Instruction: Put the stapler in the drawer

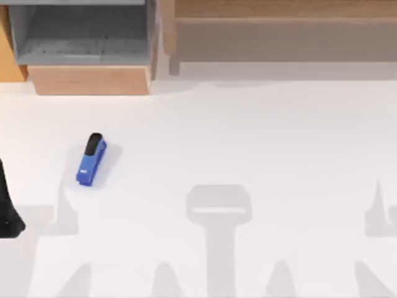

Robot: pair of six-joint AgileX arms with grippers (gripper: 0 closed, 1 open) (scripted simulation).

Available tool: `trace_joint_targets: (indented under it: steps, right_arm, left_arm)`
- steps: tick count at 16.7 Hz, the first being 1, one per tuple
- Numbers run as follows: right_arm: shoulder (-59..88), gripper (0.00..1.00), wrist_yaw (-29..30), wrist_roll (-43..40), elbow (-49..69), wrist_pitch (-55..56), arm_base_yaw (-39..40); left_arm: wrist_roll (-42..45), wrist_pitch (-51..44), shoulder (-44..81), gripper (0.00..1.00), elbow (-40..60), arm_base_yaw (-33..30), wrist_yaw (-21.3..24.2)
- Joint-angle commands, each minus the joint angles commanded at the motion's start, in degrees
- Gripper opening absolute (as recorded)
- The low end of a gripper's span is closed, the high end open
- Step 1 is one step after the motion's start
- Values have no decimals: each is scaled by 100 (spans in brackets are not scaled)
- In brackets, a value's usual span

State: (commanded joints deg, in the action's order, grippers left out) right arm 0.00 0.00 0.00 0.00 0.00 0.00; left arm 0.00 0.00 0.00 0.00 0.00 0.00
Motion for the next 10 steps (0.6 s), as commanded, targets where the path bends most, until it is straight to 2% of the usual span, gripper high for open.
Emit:
trace_joint_targets:
  steps: [5, 10]
  right_arm:
    - [0, 100, 0, 0, 0, 0, 0]
    - [0, 100, 0, 0, 0, 0, 0]
  left_arm:
    - [205, 149, 336, 100, 139, 20, 100]
    - [1242, 910, 1905, 100, 848, 226, 487]
